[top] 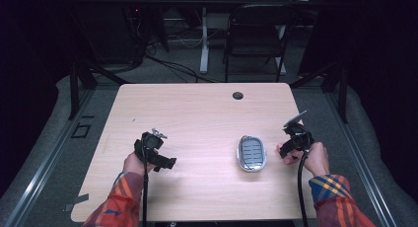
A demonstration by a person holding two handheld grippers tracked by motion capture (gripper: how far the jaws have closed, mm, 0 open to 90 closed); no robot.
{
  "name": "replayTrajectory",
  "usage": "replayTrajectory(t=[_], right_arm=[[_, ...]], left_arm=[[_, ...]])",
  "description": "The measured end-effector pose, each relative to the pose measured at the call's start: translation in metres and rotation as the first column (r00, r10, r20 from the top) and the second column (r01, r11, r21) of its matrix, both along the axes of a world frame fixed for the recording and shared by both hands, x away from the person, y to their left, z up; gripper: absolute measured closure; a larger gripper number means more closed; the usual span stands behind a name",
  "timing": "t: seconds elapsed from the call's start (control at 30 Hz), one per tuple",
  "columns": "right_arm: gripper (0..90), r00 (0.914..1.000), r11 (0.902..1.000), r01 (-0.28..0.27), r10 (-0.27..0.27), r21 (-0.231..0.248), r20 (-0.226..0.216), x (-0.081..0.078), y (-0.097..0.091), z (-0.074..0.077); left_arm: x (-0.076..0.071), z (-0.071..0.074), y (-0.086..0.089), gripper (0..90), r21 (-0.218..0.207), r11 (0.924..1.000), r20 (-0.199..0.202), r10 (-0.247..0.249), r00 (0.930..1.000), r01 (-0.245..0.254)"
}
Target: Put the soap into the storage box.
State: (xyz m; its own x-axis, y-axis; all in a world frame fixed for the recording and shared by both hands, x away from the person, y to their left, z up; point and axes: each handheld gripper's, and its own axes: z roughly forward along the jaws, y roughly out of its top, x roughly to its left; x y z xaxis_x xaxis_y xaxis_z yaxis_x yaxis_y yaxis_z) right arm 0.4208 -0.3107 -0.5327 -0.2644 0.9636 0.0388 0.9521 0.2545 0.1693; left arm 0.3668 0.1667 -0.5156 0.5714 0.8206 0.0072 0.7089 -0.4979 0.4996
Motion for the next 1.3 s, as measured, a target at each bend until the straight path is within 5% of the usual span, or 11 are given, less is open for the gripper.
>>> replayTrajectory(t=[1.3], right_arm=[[37.2,0.9965,0.9965,-0.083,0.083,-0.011,0.004,-0.011,0.011,0.030]], left_arm=[[0.000,0.000,0.000,0.2,-0.001,1.0000,-0.007,-0.005,1.0000,0.005]])
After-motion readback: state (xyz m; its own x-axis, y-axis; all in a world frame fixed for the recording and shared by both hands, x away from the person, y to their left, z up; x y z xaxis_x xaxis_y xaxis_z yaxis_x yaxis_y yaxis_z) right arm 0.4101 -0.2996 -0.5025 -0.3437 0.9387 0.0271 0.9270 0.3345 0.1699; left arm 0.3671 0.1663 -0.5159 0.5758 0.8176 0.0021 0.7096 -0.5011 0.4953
